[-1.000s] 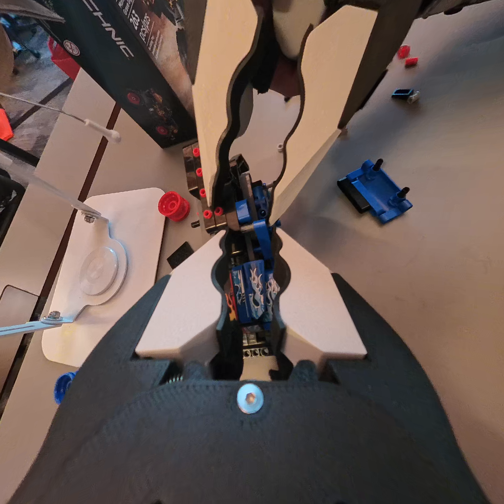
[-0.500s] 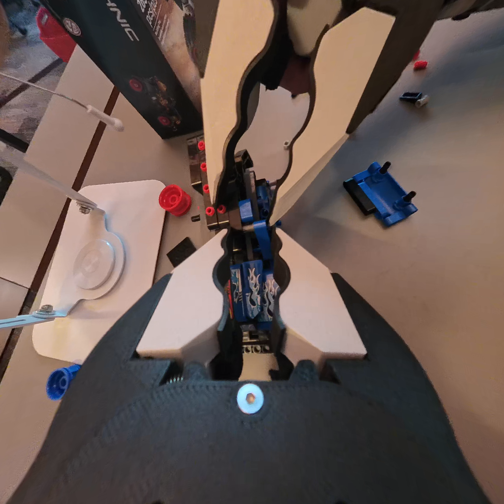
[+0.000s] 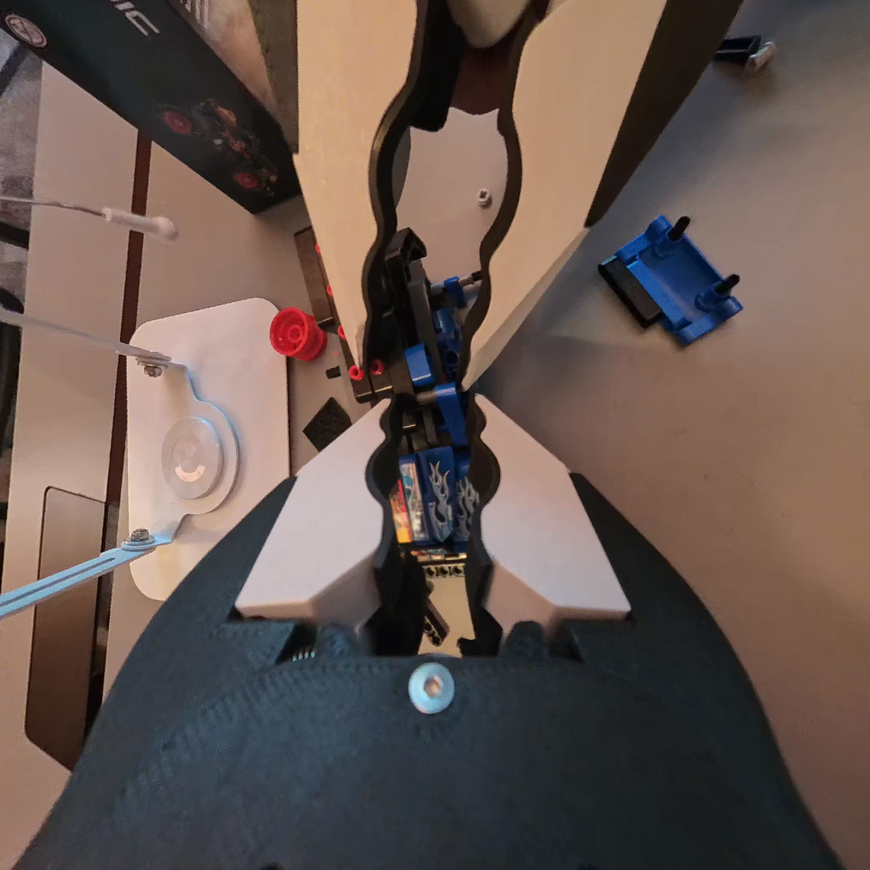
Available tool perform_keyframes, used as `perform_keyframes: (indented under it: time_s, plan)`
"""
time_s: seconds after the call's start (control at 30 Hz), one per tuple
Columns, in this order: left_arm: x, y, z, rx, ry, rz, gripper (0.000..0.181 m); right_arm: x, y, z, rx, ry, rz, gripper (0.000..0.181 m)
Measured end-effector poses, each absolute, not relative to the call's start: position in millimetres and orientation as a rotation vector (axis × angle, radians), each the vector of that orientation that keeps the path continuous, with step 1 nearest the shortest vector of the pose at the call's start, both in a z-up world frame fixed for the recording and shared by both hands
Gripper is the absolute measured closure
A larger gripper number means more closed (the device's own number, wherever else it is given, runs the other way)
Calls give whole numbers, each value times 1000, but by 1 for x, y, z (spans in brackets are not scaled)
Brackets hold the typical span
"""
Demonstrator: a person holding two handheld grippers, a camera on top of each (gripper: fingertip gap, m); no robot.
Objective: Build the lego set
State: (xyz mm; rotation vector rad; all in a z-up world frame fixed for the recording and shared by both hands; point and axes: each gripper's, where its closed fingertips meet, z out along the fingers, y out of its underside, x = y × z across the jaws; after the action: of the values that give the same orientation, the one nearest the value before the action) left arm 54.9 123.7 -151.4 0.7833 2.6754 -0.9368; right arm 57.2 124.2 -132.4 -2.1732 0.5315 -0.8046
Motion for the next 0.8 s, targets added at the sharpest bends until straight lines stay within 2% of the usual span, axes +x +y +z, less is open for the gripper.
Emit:
perform_keyframes:
  time_s: [0.3, 0.33, 0.4, 0.47, 0.5, 0.57, 0.8]
  plan:
    - [61, 120, -150, 671, 2676, -1047, 156, 62, 119, -131, -2172, 602, -786, 150]
    - [62, 121, -150, 673, 2664, -1053, 155, 63, 119, -130, -2195, 603, -803, 148]
    - [61, 120, -151, 677, 2636, -1067, 155, 70, 115, -132, -2243, 626, -799, 130]
    - [62, 120, -150, 656, 2633, -1094, 153, 72, 114, -134, -2280, 615, -735, 126]
    - [62, 120, -151, 650, 2632, -1108, 154, 72, 115, -135, -2301, 606, -697, 127]
    - [62, 119, -150, 652, 2623, -1127, 155, 71, 118, -136, -2343, 567, -642, 140]
    - [62, 118, -149, 675, 2623, -1116, 156, 73, 117, -137, -2372, 594, -541, 146]
